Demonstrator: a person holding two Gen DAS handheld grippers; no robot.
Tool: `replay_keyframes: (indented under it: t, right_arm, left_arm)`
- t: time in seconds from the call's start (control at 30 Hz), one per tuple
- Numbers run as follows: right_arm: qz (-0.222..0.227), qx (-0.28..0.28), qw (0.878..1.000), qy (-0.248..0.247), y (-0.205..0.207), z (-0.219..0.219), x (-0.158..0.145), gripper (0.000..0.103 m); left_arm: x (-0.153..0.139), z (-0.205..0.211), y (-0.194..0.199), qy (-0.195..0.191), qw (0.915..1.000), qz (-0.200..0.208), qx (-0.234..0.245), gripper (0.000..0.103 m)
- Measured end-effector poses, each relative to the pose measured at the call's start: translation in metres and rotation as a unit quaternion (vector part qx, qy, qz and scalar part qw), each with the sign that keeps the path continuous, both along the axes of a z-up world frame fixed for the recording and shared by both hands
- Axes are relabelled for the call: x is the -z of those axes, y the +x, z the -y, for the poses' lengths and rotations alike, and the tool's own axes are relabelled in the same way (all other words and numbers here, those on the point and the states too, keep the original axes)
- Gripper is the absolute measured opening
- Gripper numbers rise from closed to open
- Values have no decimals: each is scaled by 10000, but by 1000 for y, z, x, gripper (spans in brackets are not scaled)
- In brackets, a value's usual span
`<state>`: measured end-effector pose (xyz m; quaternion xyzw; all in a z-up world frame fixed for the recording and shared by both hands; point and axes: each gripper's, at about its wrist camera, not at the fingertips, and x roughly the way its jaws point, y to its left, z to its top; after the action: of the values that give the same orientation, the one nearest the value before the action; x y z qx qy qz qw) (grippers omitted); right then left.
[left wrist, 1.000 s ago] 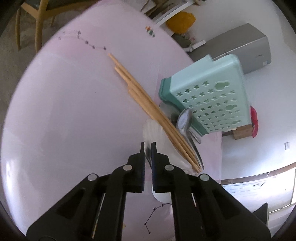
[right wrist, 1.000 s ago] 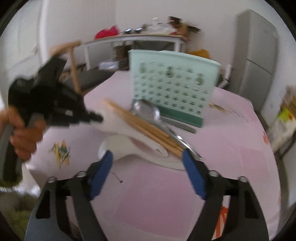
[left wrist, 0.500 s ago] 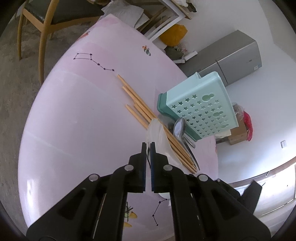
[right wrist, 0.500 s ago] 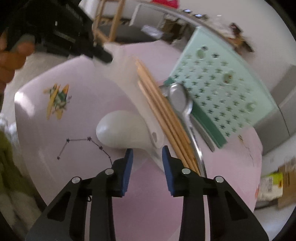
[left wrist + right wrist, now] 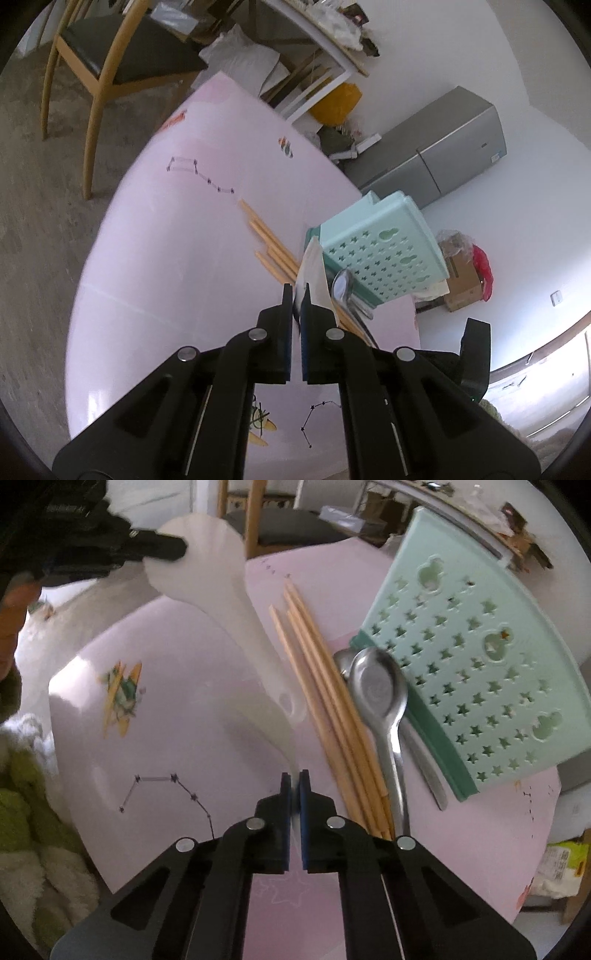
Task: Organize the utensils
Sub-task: 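Lift the white paddles and drop them into the mint holder with both tools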
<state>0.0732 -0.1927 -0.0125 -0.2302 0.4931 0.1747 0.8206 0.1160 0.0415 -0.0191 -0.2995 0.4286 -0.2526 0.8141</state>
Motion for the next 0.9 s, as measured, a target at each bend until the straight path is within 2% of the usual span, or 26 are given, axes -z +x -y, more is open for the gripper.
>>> replay_keyframes:
  t: [0.23,0.27,0.37,0.47,0.57,0.63,0.77,0.87,0.9]
  right_arm:
    - [549,462,9968,344,-15,13,-37,4]
    - [591,526,9960,427,-29,17,-42,4]
    - [815,820,9906,727,-36,27,-59,4]
    - [1094,1131,9815,1094,-48,41,-82,4]
    - [1451,1418,9681,1472,-62,51,-104,4]
    - [1725,1616,9564,1716,-74,63,-122,4]
    - [2097,1905,9358,2099,-87,88,-137,4]
    - [2238,2101,9214,2383,-98,100,-141,4]
    - [2259,2173,9168,2473,-101,104,-141,4]
  left_arm:
    - [-32,-8,-8,8,9989,447,-121,1]
    - [-37,-9,-9,7,9985,527,-143,1]
    - [-63,-10,-11,25,9956,904,-225,1]
    - [-100,-5,-8,142,9887,1467,-260,1]
    - [-133,12,0,472,9778,2029,-227,1]
    - [-152,28,6,824,9669,2408,-186,1]
    - [-168,66,24,1581,9501,2689,38,1]
    - [-169,99,35,2345,9254,2974,166,1]
    - [-171,107,38,2498,9196,3023,219,1]
